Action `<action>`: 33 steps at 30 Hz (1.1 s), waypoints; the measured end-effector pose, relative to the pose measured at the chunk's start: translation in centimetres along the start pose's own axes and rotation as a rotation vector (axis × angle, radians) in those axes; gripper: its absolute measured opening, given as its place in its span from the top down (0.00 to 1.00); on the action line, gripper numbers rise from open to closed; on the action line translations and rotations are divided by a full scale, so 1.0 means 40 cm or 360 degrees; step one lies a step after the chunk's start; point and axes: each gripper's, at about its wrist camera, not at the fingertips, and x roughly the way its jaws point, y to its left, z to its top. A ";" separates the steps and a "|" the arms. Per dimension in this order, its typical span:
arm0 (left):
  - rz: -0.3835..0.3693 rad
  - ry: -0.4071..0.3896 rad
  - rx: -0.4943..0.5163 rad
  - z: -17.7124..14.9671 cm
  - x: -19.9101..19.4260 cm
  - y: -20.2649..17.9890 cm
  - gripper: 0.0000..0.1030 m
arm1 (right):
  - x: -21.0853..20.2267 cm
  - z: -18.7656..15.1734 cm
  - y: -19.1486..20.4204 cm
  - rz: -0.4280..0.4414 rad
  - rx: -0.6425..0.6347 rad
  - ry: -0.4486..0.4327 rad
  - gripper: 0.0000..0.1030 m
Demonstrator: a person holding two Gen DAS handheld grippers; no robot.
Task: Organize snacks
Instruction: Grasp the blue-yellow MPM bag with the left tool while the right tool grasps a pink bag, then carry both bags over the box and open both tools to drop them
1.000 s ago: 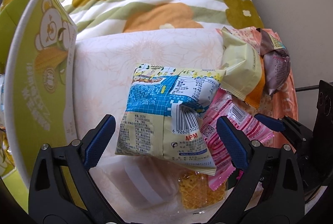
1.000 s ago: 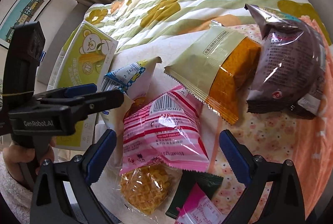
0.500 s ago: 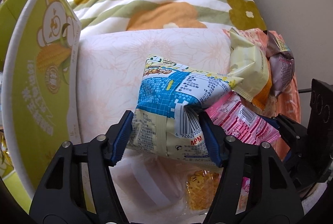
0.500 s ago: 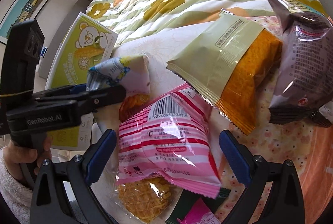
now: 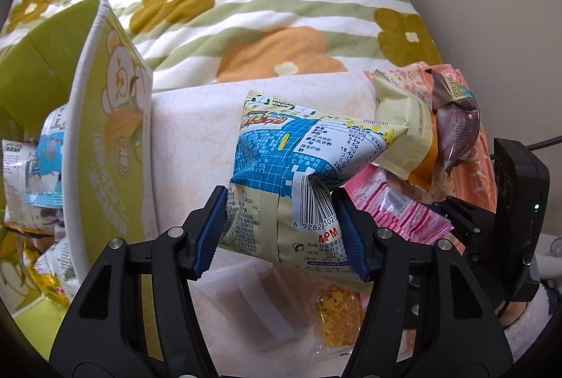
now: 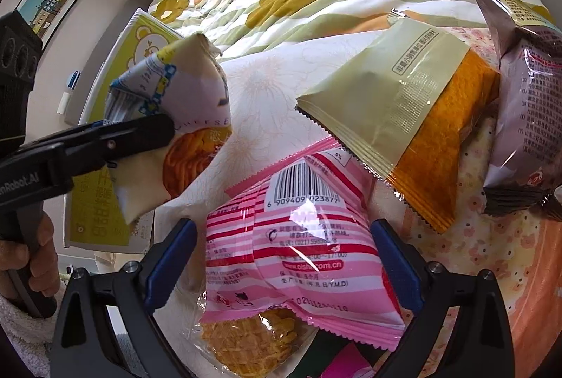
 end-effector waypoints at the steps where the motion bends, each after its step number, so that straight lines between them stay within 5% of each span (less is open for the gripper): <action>1: -0.0003 -0.0003 -0.0001 -0.001 -0.003 0.002 0.45 | 0.002 0.001 0.002 0.0003 -0.0007 0.0005 0.17; 9: -0.0015 -0.0042 0.0010 -0.008 -0.042 0.009 0.45 | -0.004 -0.003 0.031 -0.0019 -0.0062 0.0004 0.30; 22: -0.0106 -0.0192 -0.0022 -0.029 -0.165 0.060 0.45 | -0.094 -0.024 0.127 -0.0016 -0.0078 -0.0139 0.31; 33: -0.0196 -0.0403 -0.0094 -0.024 -0.353 0.208 0.45 | -0.230 0.006 0.269 -0.0095 -0.0107 -0.0370 0.31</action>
